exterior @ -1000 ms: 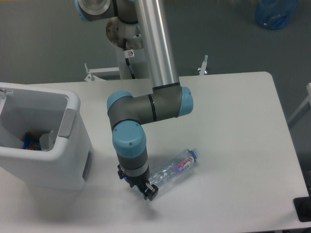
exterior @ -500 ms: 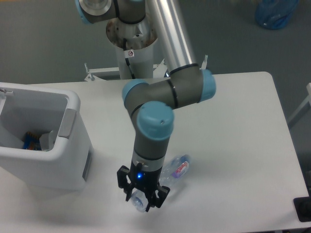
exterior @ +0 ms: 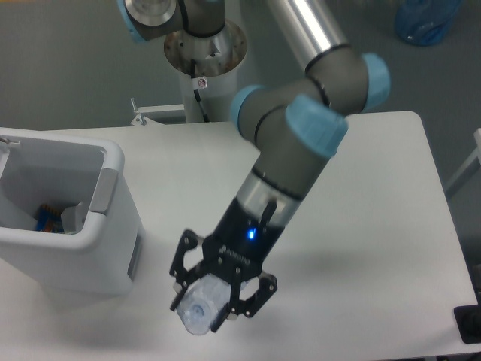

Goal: Place the trash in the trash can
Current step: 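Lift the bottle and carry it over the trash bin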

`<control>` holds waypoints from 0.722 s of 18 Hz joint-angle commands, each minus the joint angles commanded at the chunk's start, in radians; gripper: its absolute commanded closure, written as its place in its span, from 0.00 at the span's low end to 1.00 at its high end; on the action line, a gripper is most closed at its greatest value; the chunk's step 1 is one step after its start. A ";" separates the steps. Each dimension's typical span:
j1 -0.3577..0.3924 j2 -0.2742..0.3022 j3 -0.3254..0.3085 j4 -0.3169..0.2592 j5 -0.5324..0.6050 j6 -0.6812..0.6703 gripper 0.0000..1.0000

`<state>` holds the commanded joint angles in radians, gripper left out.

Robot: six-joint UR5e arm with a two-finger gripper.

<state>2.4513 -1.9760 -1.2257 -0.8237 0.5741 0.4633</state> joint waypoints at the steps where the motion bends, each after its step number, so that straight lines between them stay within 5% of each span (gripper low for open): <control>1: -0.005 0.018 0.002 0.000 -0.041 0.000 0.66; 6: -0.037 0.088 -0.008 0.000 -0.203 -0.002 0.66; 13: -0.169 0.153 -0.067 0.006 -0.235 0.000 0.66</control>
<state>2.2827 -1.8226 -1.2930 -0.8176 0.3390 0.4633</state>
